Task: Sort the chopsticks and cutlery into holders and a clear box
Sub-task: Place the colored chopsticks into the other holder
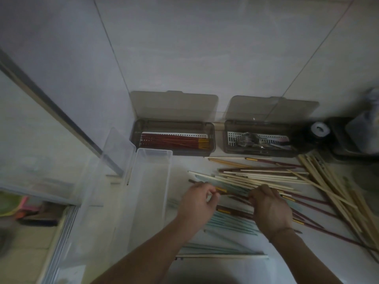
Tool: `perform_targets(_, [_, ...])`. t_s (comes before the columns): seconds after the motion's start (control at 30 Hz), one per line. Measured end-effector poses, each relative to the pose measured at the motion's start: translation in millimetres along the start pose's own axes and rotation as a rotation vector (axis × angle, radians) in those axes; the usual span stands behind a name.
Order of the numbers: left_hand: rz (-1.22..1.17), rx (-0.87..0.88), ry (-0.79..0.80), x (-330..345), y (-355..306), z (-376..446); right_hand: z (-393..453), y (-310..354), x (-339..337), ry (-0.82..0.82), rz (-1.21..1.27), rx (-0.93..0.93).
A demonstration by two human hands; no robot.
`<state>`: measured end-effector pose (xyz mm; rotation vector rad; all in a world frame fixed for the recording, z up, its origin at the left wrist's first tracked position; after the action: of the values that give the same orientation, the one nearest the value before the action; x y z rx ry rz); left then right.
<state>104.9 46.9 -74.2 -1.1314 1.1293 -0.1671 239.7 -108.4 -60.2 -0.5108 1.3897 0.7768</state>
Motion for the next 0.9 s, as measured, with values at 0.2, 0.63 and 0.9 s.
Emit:
perform_targets(0.2, [-0.204,0.022,0.022,7.2,-38.6,5.5,36.4,41.1,-40.5,-0.072,0.68,0.249])
perform_targets(0.63, [0.329,0.4,-0.223,-80.9,-16.8,44.1,59.4,25.8,-85.7,-0.7,0.141,-0.047])
perform_targets(0.9, [0.127,0.185,-0.37,-111.0,8.2,66.3,110.7,42.5,-47.3,-0.424,0.089,-0.388])
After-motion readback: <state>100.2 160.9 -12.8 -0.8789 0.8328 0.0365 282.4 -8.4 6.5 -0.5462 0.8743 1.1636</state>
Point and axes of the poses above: each hand's wrist, its own z-axis towards the middle knuckle, its own x-axis out of the palm, y = z × x, the point moved 4 cm from there along z, towards the middle knuckle, and after that the axes turned 4 degrees about -y, right-handed, at the moved point
